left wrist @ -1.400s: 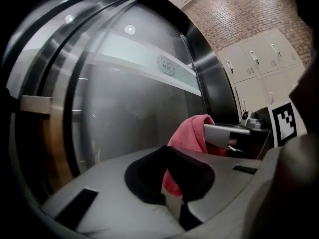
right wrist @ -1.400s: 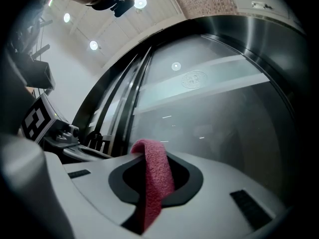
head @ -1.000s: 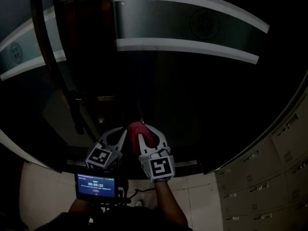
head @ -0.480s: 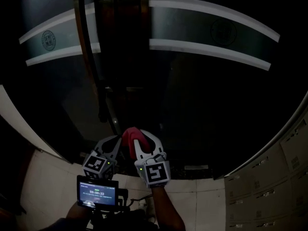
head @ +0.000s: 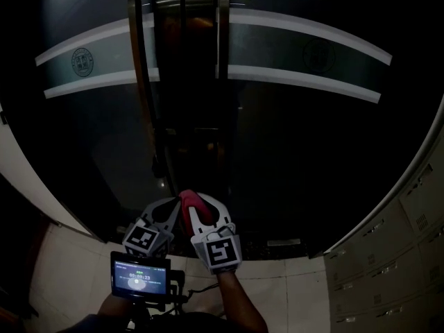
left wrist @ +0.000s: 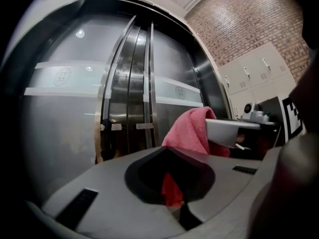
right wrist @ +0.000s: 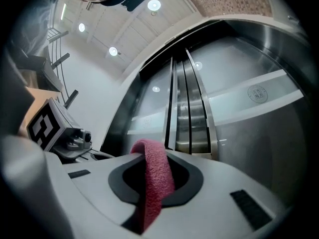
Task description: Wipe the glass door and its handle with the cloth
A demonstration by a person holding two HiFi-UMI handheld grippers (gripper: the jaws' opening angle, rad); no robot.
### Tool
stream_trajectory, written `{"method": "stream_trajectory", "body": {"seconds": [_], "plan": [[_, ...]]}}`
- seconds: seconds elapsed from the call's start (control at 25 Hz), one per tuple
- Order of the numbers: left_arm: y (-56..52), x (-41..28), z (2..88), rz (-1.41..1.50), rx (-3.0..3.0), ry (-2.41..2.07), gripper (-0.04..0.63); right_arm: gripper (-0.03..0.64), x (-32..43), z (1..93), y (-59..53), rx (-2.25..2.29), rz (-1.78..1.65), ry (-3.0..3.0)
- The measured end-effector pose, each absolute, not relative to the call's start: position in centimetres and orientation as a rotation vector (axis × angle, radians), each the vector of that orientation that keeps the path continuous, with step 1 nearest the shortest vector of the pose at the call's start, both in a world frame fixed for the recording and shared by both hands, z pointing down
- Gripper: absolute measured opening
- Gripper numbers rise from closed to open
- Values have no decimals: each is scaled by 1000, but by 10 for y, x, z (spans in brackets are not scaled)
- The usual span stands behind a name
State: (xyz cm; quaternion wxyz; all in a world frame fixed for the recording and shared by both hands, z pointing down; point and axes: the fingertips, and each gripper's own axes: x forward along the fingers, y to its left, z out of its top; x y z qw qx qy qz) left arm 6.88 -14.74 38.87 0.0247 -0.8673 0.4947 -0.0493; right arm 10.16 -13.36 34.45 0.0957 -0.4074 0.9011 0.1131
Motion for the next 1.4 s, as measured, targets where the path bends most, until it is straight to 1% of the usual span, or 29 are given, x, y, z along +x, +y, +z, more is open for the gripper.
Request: {"method": "stream_trajectory", "body": {"seconds": [0.32,0.56,0.68,1.04,1.4], "plan": [[-147,54,381,-92,-2731,1459,12,28,82,339,-132,-1261,392,2653],[-155,45,374,-117,-2760,1398,12,28,70,331,-143,-1314,403,2647],[-164,31,365,-137,-2755,1363,12,28,63,309,-155,-1317,392,2633],[-188,12,299,-85,-2744,1157,12,28,64,168,-211,-1251,588,2542],[-251,14,304,-25,-2742,1283,12,28,124,-8,-284,-1338,829,2433]]}}
